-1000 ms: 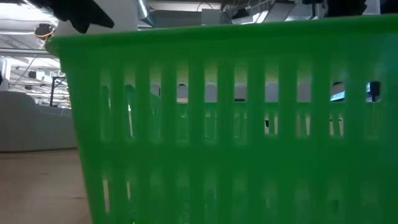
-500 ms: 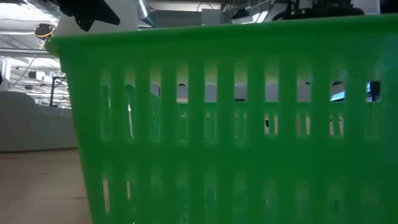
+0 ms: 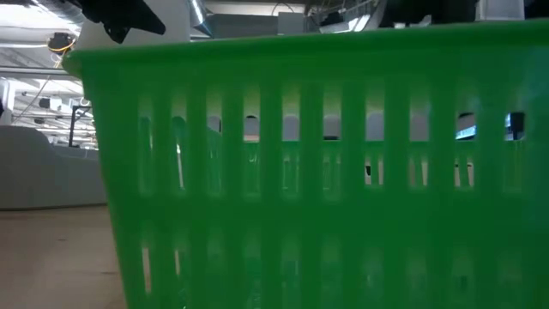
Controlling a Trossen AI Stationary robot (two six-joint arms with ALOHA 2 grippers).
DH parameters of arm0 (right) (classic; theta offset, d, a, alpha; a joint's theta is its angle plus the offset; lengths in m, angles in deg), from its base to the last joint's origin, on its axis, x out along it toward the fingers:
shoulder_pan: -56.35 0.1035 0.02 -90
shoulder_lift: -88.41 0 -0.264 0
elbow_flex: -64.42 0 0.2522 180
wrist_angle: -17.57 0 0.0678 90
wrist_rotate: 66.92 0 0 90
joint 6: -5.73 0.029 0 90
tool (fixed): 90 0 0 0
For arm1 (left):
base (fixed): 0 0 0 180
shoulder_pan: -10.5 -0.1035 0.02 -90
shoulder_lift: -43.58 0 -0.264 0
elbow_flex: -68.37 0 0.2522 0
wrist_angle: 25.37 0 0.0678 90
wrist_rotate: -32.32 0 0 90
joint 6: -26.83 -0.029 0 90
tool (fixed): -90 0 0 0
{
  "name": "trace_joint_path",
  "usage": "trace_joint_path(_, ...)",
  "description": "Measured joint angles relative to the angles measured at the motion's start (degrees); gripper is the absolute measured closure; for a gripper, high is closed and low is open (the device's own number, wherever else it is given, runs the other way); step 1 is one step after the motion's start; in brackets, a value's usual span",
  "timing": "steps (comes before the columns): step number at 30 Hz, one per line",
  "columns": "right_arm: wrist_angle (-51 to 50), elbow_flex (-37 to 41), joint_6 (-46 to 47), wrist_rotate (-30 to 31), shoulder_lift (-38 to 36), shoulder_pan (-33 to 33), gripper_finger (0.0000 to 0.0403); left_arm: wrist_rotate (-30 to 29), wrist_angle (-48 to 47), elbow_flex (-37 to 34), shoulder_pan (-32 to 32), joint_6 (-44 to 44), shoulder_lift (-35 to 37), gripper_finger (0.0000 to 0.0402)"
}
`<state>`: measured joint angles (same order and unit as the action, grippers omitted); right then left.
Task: Stack baskets by color
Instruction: Stack the bottom white bin on top of the top right white bin
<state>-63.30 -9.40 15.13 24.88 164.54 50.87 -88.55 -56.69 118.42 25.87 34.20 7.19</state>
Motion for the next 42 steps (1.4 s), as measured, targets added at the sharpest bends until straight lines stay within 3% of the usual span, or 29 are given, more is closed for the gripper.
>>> trace_joint_path(23, 0.94, 0.04, -16.86, -0.52, 16.28, -4.94, 0.0256, 0.11, 0.02, 0.0, 0.0, 0.0, 0.0, 0.0401)
trace_joint_path(28, 2.58, 0.07, -17.36, -2.05, 19.22, -5.08, 0.0301, 0.11, 0.02, 0.0, 0.01, 0.01, 0.0, 0.0401)
trace_joint_path(32, 3.98, 0.07, -14.79, -7.05, 20.82, -5.08, 0.0386, 0.11, 0.02, 0.0, 0.0, 0.0, 0.0, 0.0401)
trace_joint_path(38, 5.02, 0.02, -6.02, -8.36, 20.81, -5.08, 0.0398, 0.11, 0.02, 0.0, 0.01, 0.0, 0.0, 0.0401)
trace_joint_path(42, 6.15, -0.07, 4.96, -9.52, 18.99, -5.06, 0.0399, 0.11, 0.02, 0.0, 0.01, 0.0, 0.0, 0.0401)
